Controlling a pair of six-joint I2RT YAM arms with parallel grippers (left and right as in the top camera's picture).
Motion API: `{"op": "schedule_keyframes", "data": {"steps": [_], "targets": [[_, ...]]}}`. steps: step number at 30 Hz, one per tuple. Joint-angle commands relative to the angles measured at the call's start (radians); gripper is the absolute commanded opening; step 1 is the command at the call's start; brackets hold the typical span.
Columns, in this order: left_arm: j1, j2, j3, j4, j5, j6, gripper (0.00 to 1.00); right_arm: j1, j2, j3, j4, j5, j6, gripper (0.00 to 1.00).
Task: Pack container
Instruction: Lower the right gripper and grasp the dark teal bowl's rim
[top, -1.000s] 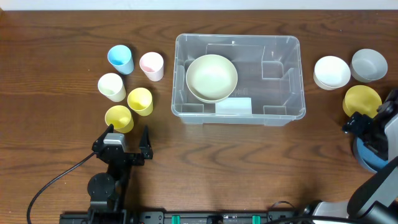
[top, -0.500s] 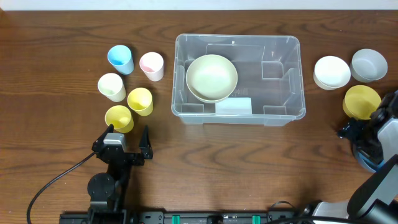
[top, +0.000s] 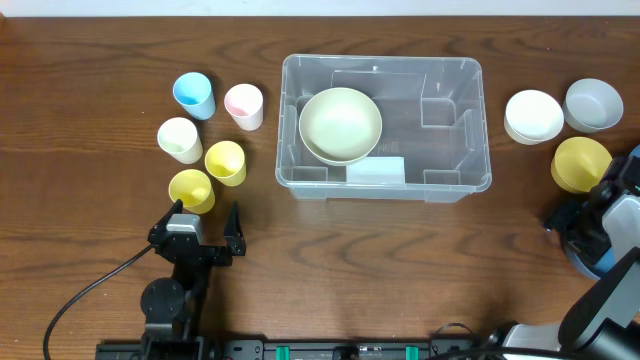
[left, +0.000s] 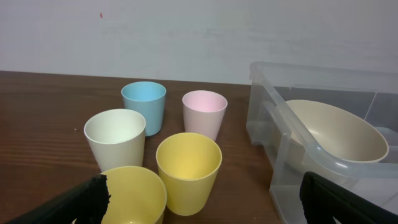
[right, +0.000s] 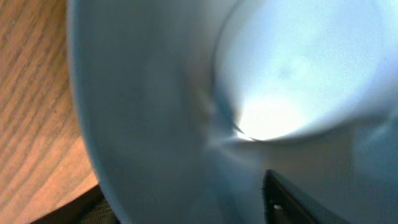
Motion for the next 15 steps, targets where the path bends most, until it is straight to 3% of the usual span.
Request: {"op": "schedule_keyframes", "data": {"steps": [1, 6, 13, 15], "targets": [[0.005, -0.006, -0.016, -0.035, 0.018, 0.016, 0.98, -0.002, 0.000, -0.008, 0.001, -0.002, 0.024, 0.59], [0.005, -0.006, -0.016, -0.035, 0.018, 0.016, 0.98, -0.002, 0.000, -0.007, 0.000, -0.003, 0.051, 0.54], [0.005, -0.006, -0.016, -0.035, 0.018, 0.016, 0.98, -0.001, -0.001, 0.014, -0.002, -0.003, 0.050, 0.33], [0.005, -0.006, -0.016, -0.035, 0.018, 0.016, 0.98, -0.001, -0.001, 0.027, -0.005, -0.003, 0.050, 0.32]]}}
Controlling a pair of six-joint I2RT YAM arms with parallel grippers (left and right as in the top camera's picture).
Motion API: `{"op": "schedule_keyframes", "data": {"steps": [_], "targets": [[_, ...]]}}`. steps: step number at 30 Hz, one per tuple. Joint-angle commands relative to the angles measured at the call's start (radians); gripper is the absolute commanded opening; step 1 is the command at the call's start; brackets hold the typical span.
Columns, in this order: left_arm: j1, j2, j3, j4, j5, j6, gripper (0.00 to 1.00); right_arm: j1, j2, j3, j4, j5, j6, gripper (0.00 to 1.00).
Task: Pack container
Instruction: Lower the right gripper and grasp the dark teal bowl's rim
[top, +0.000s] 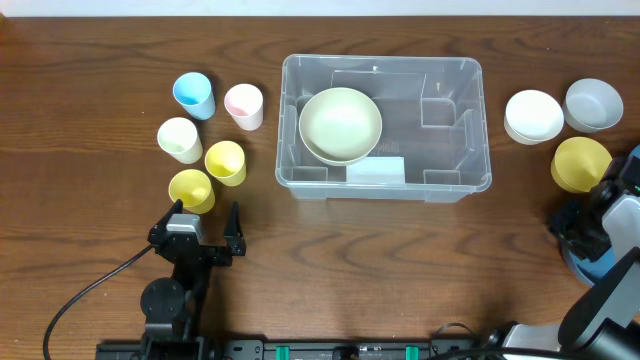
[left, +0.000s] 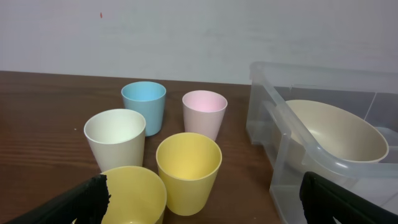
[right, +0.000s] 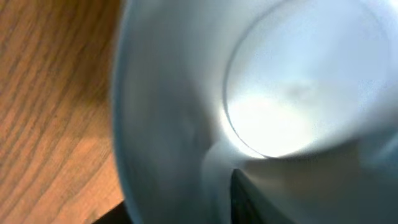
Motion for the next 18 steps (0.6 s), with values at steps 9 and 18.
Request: {"op": "schedule_keyframes", "data": {"steps": [9, 18], "targets": [[0.005, -0.006, -0.016, -0.035, 0.018, 0.016, 0.98, -0.001, -0.001, 0.076, -0.002, -0.001, 0.010, 0.22], [0.005, -0.006, -0.016, -0.035, 0.018, 0.016, 0.98, -0.001, -0.001, 0.093, -0.002, -0.001, 0.010, 0.08]]}}
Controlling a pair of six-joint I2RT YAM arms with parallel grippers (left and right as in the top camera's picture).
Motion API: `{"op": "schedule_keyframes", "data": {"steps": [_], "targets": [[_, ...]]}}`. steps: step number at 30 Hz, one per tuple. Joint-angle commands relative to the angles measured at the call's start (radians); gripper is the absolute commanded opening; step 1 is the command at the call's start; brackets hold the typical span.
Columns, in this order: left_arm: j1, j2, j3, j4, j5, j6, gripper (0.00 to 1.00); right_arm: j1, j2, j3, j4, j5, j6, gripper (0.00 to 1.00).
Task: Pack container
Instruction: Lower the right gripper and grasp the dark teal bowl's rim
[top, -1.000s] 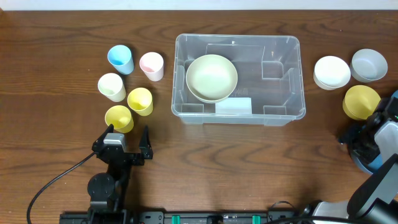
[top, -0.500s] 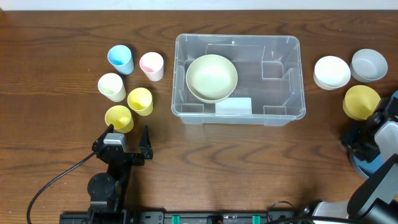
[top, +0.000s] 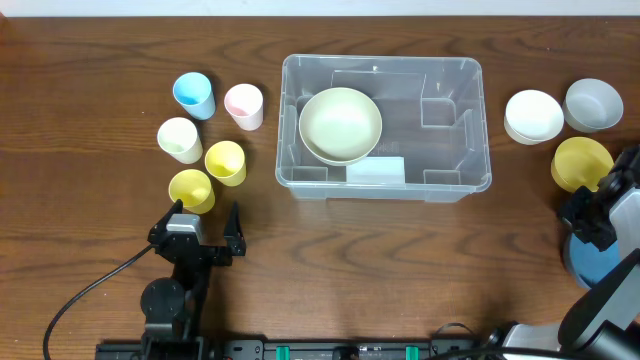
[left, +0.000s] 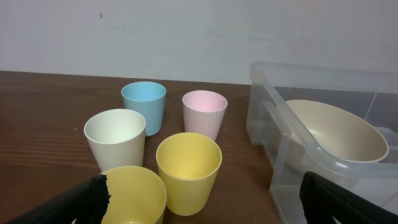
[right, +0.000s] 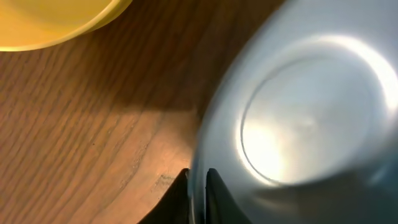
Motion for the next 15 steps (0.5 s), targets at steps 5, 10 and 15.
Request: {"op": "schedule_keyframes", "data": {"steps": [5, 10, 15], "targets": [[0.005, -0.006, -0.016, -0.035, 0.018, 0.016, 0.98, -0.001, 0.000, 0.022, -0.006, 0.002, 0.003, 0.01], [0.005, -0.006, -0.016, -0.035, 0.018, 0.016, 0.98, -0.001, -0.001, 0.022, -0.012, 0.002, 0.003, 0.01], [0.005, -0.006, -0.016, -0.035, 0.018, 0.016, 0.98, -0.002, -0.003, 0.033, -0.033, -0.003, 0.019, 0.01]]}}
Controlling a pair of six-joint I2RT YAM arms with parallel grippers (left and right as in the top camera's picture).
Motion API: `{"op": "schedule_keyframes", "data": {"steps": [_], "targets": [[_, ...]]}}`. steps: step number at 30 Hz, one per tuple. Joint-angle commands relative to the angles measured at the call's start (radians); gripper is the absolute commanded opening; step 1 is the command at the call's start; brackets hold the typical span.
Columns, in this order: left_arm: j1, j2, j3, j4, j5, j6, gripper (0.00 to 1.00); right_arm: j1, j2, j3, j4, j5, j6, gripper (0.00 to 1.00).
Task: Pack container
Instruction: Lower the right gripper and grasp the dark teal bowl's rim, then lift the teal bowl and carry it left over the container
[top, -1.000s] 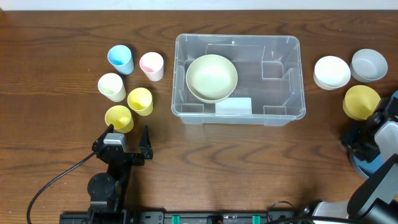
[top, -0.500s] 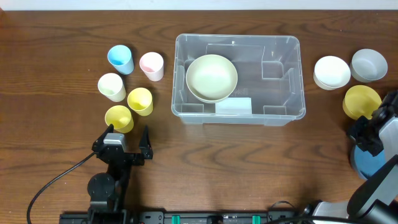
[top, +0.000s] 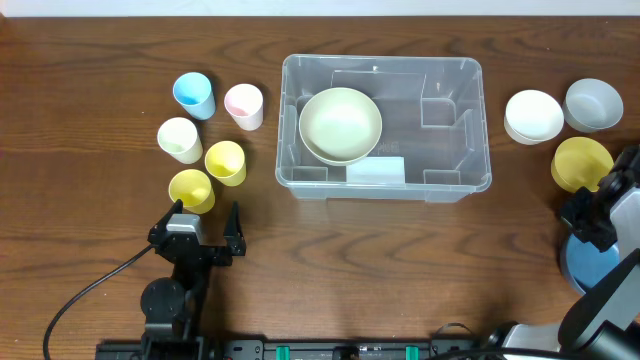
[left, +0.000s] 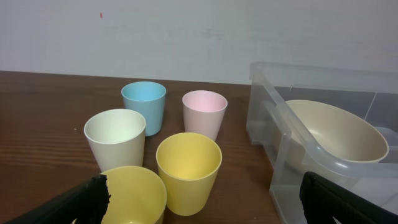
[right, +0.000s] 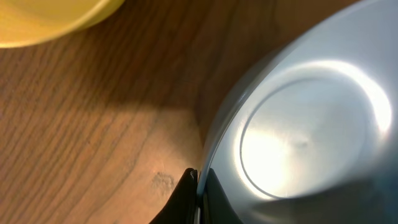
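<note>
The clear plastic container stands mid-table with a cream bowl inside it. My right gripper is shut on the rim of a light blue bowl at the table's right edge, one finger inside the rim and one outside. From overhead, the right gripper covers part of the blue bowl. My left gripper is open, low behind five cups: blue, pink, cream and two yellow ones.
At the right stand a yellow bowl, a white bowl and a grey bowl, just beyond the right gripper. A white insert lies in the container near the cream bowl. A black cable trails from the left arm.
The right fingers have drawn closer together on the blue bowl's rim. The bowl sits slightly lower in the right wrist view. The left arm and cups are unchanged.
At first the right wrist camera was close over the blue bowl, filling the view. Then it had shifted sideways, showing more table. Half a second ago the fingers straddled the bowl's rim, and now they pinch it. The left arm stayed still throughout.
</note>
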Motion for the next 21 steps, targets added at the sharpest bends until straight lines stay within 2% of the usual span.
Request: {"op": "schedule_keyframes", "data": {"steps": [1, 14, 21], "targets": [[0.005, -0.006, -0.016, -0.035, 0.018, 0.016, 0.98, -0.002, -0.003, 0.034, -0.019, -0.011, 0.021, 0.01], [0.005, -0.006, -0.016, -0.035, 0.018, 0.016, 0.98, -0.002, -0.028, 0.283, -0.223, -0.065, 0.020, 0.01], [0.005, -0.006, -0.016, -0.035, 0.018, 0.016, 0.98, 0.001, -0.085, 0.539, -0.321, -0.275, 0.021, 0.01]]}}
